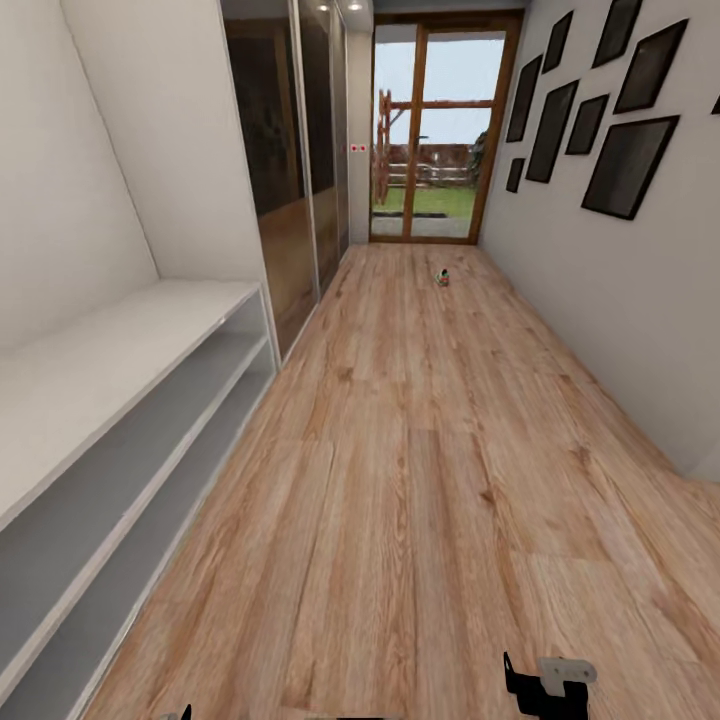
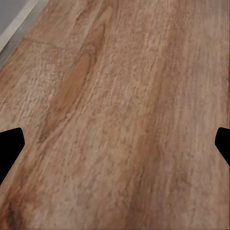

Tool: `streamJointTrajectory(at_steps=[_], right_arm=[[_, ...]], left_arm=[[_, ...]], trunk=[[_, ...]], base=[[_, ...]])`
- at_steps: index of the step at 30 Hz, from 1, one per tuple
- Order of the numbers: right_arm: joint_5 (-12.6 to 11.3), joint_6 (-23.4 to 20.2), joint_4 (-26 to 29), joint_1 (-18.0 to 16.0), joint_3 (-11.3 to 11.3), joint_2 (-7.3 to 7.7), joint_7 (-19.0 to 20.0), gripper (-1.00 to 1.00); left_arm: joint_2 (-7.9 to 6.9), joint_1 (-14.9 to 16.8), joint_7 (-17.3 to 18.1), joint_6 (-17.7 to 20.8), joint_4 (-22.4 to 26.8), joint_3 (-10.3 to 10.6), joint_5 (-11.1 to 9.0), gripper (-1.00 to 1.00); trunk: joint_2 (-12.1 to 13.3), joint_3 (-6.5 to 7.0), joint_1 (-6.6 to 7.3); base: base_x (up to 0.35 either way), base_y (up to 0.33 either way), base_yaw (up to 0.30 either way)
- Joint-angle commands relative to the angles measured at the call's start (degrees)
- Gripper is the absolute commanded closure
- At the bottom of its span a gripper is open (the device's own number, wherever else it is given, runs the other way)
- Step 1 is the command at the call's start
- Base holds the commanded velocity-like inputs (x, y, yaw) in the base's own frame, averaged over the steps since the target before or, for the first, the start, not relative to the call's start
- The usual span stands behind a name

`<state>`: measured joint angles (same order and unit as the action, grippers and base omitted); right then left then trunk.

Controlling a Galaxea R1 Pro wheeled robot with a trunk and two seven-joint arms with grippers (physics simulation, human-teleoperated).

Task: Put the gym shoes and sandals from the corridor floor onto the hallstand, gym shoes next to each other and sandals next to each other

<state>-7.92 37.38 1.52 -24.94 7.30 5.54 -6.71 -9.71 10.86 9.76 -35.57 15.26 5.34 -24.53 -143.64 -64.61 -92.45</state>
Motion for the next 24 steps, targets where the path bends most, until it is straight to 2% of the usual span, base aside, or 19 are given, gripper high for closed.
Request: streamJointTrajectory(at_steps=[1,24], right_arm=[[-0.52,0.15,-0.03,-0.02,0.52,0.00,-0.12,-1.00],[-0.52,0.15,-0.03,-0.01,0.52,0.01,-0.08,-1.00]], left_arm=[[-0.05,0.04,0.17,-0.20,-0.06,0.46,-0.61,-1.00],[-0.05,0.04,0.17,-0.20,-0.06,0.46,-0.61,-1.00]], trunk=[[-0.02,-0.05,-0.02],[-0.02,-0.05,-0.02]], base=[[0.339,0.000,0.000],[0.339,0.000,0.000]])
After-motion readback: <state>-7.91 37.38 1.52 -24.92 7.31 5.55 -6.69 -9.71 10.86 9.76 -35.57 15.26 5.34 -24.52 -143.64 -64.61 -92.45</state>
